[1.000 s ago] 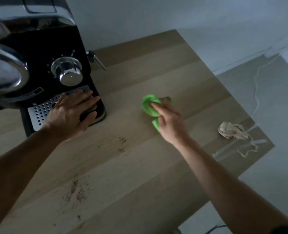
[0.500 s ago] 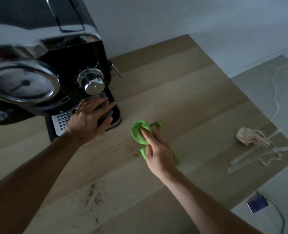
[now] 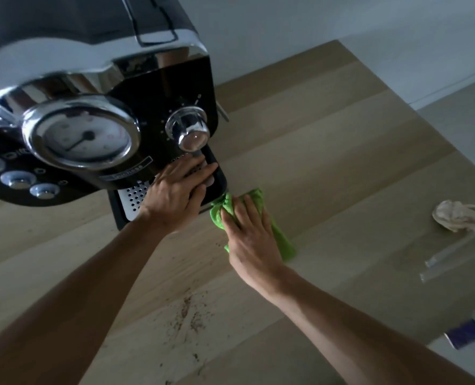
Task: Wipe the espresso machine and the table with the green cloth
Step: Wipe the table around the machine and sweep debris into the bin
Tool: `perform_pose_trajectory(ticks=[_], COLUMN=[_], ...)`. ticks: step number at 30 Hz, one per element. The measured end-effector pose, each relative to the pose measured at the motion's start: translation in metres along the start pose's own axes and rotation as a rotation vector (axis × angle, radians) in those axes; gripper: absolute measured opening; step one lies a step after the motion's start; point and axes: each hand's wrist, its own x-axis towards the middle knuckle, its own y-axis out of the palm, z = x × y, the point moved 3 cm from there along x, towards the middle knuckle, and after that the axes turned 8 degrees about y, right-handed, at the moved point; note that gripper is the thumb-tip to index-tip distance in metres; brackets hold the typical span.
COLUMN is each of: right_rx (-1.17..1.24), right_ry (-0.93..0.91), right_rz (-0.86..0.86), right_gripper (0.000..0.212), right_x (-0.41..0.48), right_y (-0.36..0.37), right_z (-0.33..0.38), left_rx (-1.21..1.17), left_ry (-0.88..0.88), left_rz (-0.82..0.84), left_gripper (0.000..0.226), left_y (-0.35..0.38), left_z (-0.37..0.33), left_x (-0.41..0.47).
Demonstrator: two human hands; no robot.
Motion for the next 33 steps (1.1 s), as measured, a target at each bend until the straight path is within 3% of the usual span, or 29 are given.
perform_pose_trajectory(ticks=[4,6,9,12,16,19,21,24,28,30,33], right_rx=[0.066,0.25,0.439,0.28,0.065,0.155,0.275,0.421,0.163,-0.004,-0.073], right_ry=[-0.039,-0.053,0.079,0.149,0.116,0.02,-0.066,-0.032,0.045,0.054,0.067], right_rz=[0.028,0.048,0.035,-0.134,-0.122,-0.04,-0.013,-0.068,-0.19,-0.103,-0.046], right_gripper=[0.061,0.057,0.05,0.043,0.048,0.059,0.054,0.045,0.051,0.054,0.056], right_x=[-0.011,-0.011,-0.008,-0.015,-0.044,-0.052,-0.05,-0.043,-0.04,-0.045,-0.066], right_y=[0.004,-0.005,-0.035,-0.05,-0.025,-0.008,-0.007,-0.027,-0.063,-0.069,-0.063], right_z=[0.03,0.03,-0.01,-0.074,-0.067,-0.011,0.011,-0.019,-0.128,-0.167,-0.171], left_rx=[0.009,0.006,0.002,-0.011,-0.023,-0.026,-0.018,0.005,0.022,0.024,0.022], left_ry=[0.011,0.0,0.004,-0.011,-0.037,-0.031,-0.021,0.01,0.014,0.019,0.036], left_rz=[0.002,0.014,0.032,0.033,0.046,0.035,0.026,-0.004,-0.037,-0.042,-0.046], left_gripper=[0.043,0.044,0.045,0.048,0.051,0.05,0.05,0.048,0.048,0.049,0.049], left_y=[-0.001,-0.001,0.001,0.002,0.002,0.0,-0.001,0.001,0.002,0.002,0.003], left_z=[-0.003,-0.002,0.001,0.001,0.0,0.001,0.001,0.002,0.001,0.0,0.0], left_x=[0.001,0.0,-0.001,-0.001,-0.001,-0.001,-0.001,-0.002,-0.001,-0.002,-0.001])
